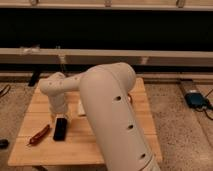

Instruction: Place the eraser in the ceramic cup

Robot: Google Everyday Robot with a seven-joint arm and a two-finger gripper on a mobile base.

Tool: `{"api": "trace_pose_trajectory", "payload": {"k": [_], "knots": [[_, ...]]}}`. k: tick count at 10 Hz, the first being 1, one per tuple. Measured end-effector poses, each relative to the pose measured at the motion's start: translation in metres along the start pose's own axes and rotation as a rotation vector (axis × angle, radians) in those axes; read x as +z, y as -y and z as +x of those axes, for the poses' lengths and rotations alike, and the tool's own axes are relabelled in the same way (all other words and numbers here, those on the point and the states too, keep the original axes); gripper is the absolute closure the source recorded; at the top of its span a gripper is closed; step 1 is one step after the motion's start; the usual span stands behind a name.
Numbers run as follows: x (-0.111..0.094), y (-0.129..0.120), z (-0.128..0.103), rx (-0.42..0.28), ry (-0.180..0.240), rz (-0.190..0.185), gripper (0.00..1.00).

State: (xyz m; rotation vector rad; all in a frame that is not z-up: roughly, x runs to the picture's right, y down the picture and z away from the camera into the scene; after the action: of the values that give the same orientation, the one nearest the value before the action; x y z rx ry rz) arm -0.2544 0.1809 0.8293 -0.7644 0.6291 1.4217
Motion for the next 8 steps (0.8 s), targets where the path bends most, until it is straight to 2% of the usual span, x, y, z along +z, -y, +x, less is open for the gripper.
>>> {"api": "trace_pose_trajectory", "payload": {"k": [4, 8], "knots": [[0.002, 0.006, -0.006, 0.0, 0.022, 0.028, 0.35], [0.011, -0.003, 0.001, -0.027, 0.018, 0.043, 0.35]]}}
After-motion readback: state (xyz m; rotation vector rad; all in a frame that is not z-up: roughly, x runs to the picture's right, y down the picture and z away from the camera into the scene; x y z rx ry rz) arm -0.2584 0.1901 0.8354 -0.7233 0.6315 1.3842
